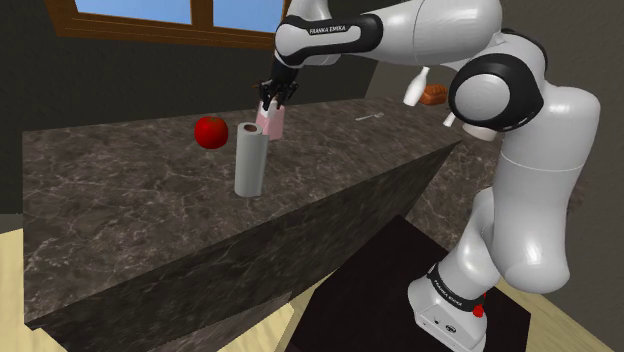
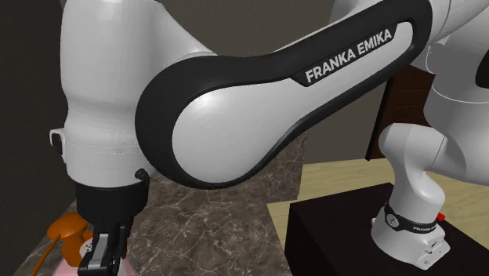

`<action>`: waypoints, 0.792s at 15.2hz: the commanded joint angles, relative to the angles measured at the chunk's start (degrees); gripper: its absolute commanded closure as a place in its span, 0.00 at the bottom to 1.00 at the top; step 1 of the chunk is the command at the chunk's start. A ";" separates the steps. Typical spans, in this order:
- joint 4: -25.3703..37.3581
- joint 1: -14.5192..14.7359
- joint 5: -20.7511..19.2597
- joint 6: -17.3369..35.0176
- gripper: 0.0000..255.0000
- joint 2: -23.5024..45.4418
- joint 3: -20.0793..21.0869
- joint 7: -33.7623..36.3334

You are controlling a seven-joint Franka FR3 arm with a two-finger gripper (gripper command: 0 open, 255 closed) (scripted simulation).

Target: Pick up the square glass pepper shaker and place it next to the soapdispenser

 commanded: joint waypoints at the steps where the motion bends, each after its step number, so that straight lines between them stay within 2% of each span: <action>1: -0.94 -0.04 0.36 1.40 1.00 0.48 0.20 -0.22; 12: -5.23 -0.59 2.59 8.37 1.00 3.45 1.49 -1.75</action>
